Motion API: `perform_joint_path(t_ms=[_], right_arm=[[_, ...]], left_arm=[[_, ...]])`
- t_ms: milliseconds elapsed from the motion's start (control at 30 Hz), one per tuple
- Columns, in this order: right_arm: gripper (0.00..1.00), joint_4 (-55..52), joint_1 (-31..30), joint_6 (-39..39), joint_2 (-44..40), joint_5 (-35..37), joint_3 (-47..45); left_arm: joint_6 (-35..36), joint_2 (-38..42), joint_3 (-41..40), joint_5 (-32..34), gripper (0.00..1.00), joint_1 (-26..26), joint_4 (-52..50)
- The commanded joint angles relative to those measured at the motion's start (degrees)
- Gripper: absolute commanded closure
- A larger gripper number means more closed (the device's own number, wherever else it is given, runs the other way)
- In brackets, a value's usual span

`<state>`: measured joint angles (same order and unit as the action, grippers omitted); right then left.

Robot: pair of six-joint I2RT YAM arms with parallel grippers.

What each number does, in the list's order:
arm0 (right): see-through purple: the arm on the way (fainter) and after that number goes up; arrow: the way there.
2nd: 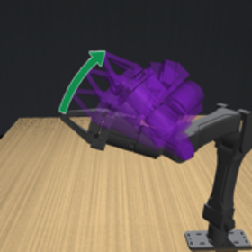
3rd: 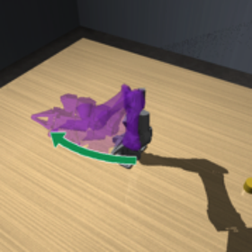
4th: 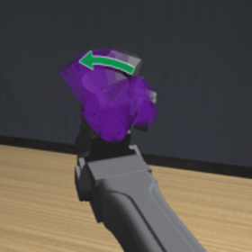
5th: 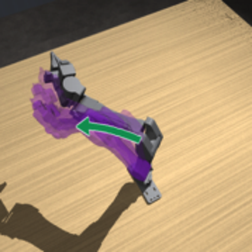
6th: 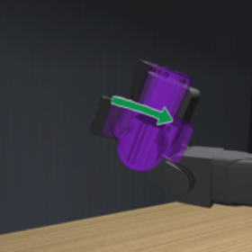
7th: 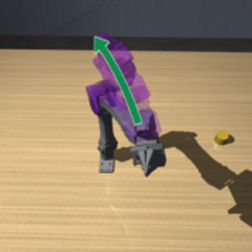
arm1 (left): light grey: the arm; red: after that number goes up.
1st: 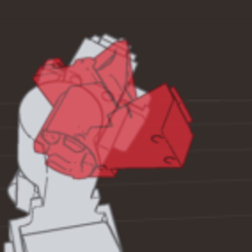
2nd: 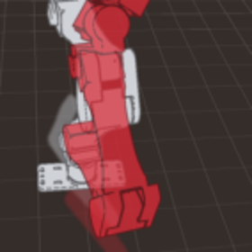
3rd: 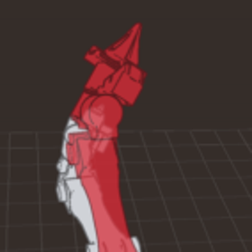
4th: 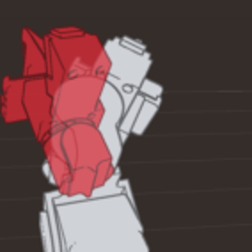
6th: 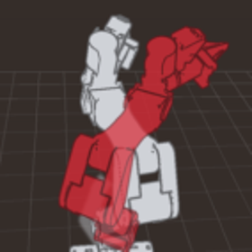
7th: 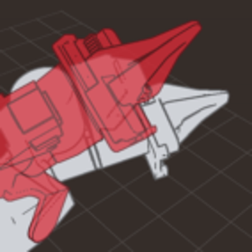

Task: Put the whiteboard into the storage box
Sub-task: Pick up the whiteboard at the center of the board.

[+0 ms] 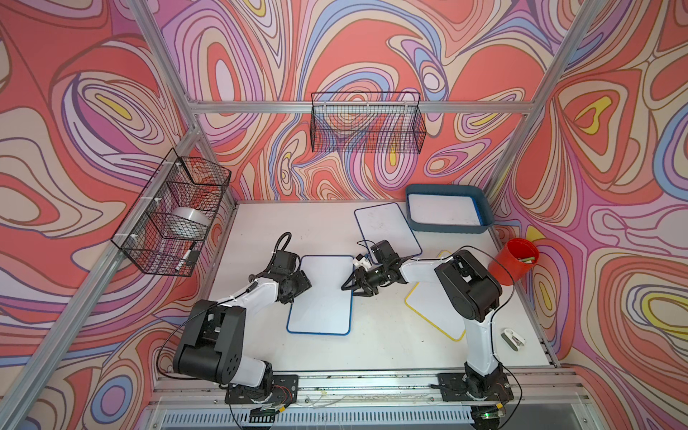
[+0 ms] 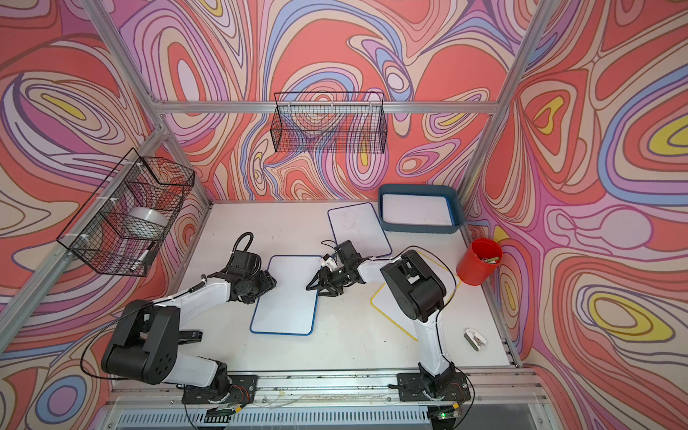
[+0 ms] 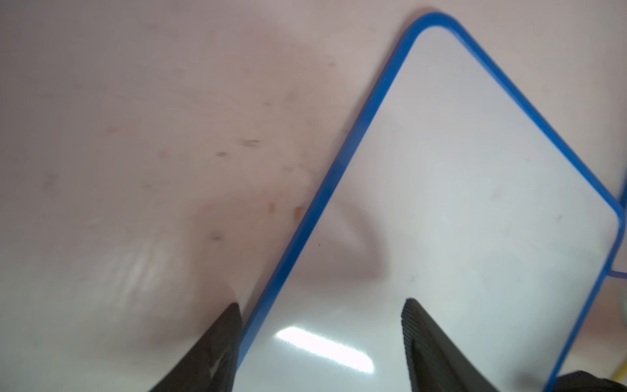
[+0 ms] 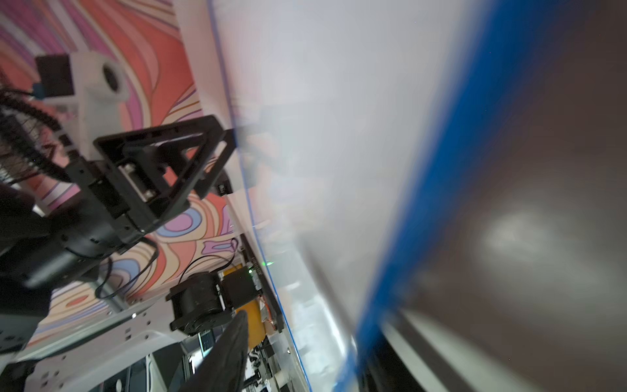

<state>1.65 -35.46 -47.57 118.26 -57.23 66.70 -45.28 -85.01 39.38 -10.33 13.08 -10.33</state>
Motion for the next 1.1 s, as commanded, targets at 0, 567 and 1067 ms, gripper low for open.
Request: perform_joint_path(t_ms=[0, 567, 1067], right_arm=[[0.49, 5.2, -4.2, 2.9, -3.0, -7.3, 3.0], [0.46, -12.7, 1.6, 14.7, -9.1, -2.0, 3.7], [0.46, -20.2, 7.0, 19.2, -13.2, 0.2, 2.0]], left_arm=[[-2.9, -3.4, -3.1, -14.6, 0.3, 3.1, 0.6], [-1.8, -1.2, -3.0, -12.9, 0.3, 2.0, -1.3], [-1.5, -0.3, -4.5, -13.3, 0.3, 0.8, -0.3]])
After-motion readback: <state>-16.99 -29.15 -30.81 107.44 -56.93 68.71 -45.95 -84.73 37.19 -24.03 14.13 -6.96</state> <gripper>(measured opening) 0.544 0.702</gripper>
